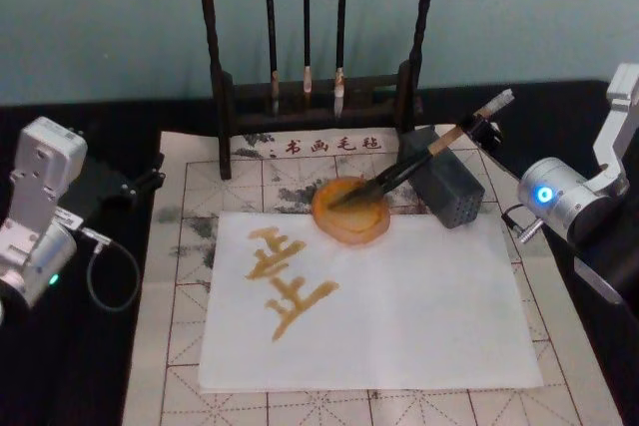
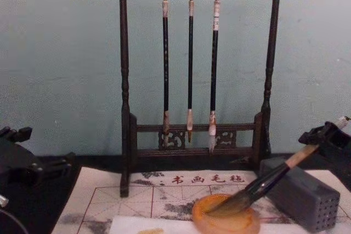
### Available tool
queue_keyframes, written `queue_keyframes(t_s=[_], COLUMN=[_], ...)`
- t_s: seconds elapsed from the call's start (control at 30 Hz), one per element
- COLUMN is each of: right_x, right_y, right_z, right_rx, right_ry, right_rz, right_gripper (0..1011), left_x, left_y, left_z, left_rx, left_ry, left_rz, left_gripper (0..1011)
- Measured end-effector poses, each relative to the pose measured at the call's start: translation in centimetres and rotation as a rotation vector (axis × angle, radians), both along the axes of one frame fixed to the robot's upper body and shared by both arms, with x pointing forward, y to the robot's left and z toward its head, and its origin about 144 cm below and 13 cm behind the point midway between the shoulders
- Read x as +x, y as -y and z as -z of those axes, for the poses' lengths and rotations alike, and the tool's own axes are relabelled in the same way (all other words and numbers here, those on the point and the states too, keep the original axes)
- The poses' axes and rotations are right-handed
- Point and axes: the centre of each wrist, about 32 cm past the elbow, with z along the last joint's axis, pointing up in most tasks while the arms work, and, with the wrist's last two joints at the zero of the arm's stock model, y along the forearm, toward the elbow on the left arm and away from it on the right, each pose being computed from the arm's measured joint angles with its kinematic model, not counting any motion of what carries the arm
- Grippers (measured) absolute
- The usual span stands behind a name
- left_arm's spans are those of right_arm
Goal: Pick up the brush from the inkstone, write on the paper, then place the brush back to its original position.
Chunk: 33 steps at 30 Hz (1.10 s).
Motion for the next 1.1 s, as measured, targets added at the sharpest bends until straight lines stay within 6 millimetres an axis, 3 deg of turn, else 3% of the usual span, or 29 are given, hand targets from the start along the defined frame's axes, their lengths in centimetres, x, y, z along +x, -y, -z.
queue_keyframes(t_s=[0.67, 1.1], right_x=[-0.2, -0.7], right_y=[0.3, 0.3], right_z=[-1.1, -0.7], right_rx=[-0.006, -0.119], right_ry=[0.115, 0.203], right_rz=[-0.008, -0.048], right_gripper=[187, 187], left_x=[0.0, 0.0], left_y=[0.0, 0.0], left_z=[0.0, 0.0], left_rx=[0.0, 0.0], left_ry=[0.0, 0.0], left_rz=[0.0, 0.0], left_gripper=[1001, 1001])
